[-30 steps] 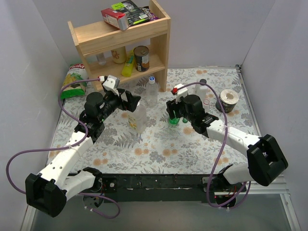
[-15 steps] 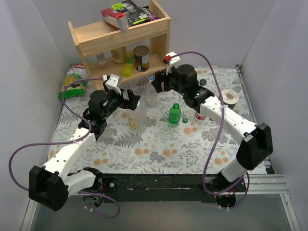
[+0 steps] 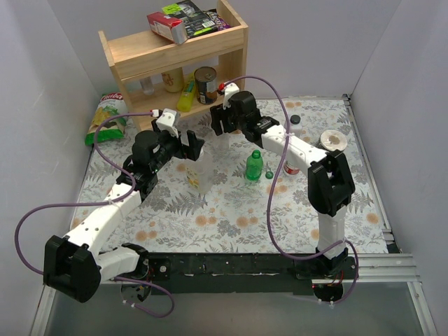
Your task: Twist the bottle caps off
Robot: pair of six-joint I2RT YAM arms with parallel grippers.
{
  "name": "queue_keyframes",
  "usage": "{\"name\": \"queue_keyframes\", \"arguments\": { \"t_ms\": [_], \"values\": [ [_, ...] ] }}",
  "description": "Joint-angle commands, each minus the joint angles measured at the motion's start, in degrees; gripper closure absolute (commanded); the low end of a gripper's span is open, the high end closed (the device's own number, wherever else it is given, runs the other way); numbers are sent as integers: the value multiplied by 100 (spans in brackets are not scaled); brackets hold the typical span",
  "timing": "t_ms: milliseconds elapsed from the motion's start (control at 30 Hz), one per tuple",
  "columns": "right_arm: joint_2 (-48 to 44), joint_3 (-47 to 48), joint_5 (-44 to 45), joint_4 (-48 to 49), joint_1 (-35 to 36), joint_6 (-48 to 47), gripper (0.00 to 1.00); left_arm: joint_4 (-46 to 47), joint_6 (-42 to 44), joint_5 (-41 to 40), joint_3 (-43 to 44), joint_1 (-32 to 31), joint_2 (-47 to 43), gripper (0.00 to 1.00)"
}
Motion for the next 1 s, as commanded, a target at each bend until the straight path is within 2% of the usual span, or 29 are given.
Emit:
{"name": "queue_keyframes", "arguments": {
  "t_ms": [0, 200, 333, 367, 400, 467, 500, 600, 700, 900, 967],
  "values": [
    [130, 427, 162, 240, -49, 35, 26, -86, 149, -144, 178, 22, 9, 2],
    [333, 524, 206, 407, -58, 52, 30, -95, 149, -91, 134, 22, 44, 2],
    [350, 524, 250, 609, -58, 9, 37, -103, 211, -109, 116, 22, 62, 2],
    [342, 524, 259, 618, -58, -9, 41, -112, 219, -109, 134, 22, 53, 2],
    [333, 524, 268, 636, -58, -18, 51, -112, 228, -92, 134, 22, 53, 2],
    [315, 524, 277, 636, -58, -44, 58, -77, 220, -56, 134, 22, 53, 2],
    [263, 524, 277, 601, -49, -53, 68, -60, 237, 5, 134, 22, 53, 2],
    [35, 410, 259, 574, -58, -62, 84, -33, 281, 163, 160, 22, 44, 2],
    [-334, 208, 198, 548, -58, -53, 96, -42, 272, 260, 213, 13, 9, 2],
    [-1362, -371, 154, 171, -58, -71, 99, 37, 237, 752, 406, -56, 9, 2],
    [-1774, -504, 119, -57, -58, -62, 99, -128, 438, 482, 564, -223, 183, 2]
  ]
}}
